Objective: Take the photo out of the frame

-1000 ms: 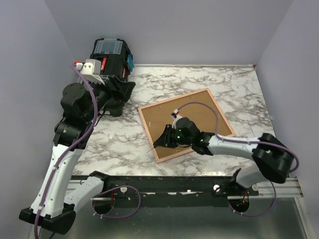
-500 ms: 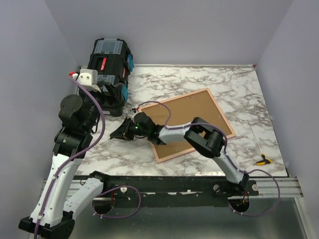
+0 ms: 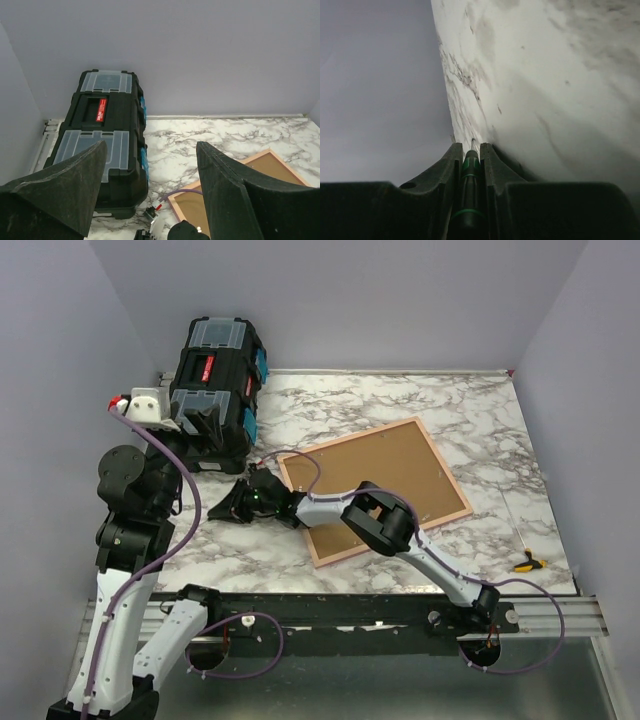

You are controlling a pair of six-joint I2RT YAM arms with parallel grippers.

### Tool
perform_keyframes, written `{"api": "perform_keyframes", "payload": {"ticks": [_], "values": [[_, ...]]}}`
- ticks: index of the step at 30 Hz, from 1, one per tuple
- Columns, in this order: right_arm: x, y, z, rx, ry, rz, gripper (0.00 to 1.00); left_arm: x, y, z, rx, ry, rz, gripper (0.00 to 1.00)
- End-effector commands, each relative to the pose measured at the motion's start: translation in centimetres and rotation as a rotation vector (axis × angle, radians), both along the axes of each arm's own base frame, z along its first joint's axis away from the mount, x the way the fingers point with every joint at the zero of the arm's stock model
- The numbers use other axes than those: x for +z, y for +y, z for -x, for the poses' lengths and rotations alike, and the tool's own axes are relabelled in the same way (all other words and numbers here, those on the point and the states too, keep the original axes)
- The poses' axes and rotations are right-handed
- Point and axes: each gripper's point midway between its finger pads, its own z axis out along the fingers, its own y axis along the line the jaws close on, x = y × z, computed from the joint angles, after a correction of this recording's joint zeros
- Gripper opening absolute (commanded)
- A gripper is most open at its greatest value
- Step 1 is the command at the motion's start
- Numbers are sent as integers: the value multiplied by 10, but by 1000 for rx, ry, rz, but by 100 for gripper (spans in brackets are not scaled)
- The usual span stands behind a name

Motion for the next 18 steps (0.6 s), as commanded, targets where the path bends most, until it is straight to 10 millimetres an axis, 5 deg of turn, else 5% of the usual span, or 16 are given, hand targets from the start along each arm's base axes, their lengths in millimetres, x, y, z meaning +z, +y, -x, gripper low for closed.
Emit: {"api": "perform_keyframes", "payload": {"ticks": [1,8,18], "values": [[-14,12,6,0,-47,74,14,8,-1,3,-30,-29,40,74],[-38,1,9,-63,-26,163,36,7,-3,2,-44,-24,48,73],[-36,-16,17,-86,-58,236,63,4,-1,0,-35,-18,45,73]]}}
